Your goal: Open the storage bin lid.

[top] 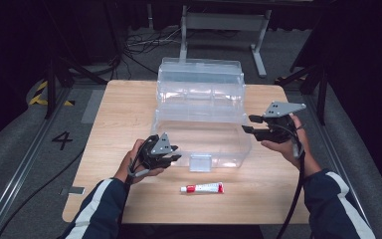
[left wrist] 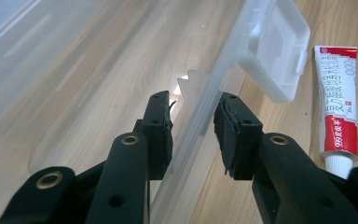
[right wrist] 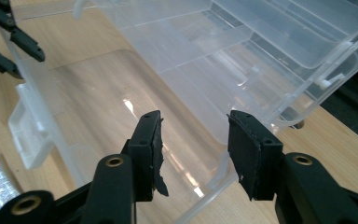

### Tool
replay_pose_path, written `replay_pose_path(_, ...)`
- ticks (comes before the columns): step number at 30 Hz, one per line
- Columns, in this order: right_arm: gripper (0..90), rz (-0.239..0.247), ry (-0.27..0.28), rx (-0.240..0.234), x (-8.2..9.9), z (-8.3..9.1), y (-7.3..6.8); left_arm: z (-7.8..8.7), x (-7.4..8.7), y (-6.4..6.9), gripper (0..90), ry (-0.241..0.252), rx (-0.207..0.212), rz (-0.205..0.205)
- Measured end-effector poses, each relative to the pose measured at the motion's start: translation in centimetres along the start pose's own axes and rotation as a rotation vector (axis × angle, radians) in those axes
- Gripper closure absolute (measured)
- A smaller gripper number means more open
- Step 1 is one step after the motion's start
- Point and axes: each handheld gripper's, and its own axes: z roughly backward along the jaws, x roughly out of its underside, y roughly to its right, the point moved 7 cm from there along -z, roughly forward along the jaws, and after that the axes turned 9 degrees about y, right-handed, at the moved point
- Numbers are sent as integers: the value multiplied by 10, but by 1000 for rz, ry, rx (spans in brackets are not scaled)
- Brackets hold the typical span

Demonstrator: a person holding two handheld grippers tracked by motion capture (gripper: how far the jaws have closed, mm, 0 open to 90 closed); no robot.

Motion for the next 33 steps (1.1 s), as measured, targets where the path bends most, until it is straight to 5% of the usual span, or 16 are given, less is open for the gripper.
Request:
replay_pose_path(19, 522, 49, -11, -128, 8, -4, -52, 0, 0, 0, 666, -2, -1, -2)
replay_pose_path(33, 504, 110, -79, -230, 23, -22, -93, 0, 1, 0, 659, -12, -6, -6)
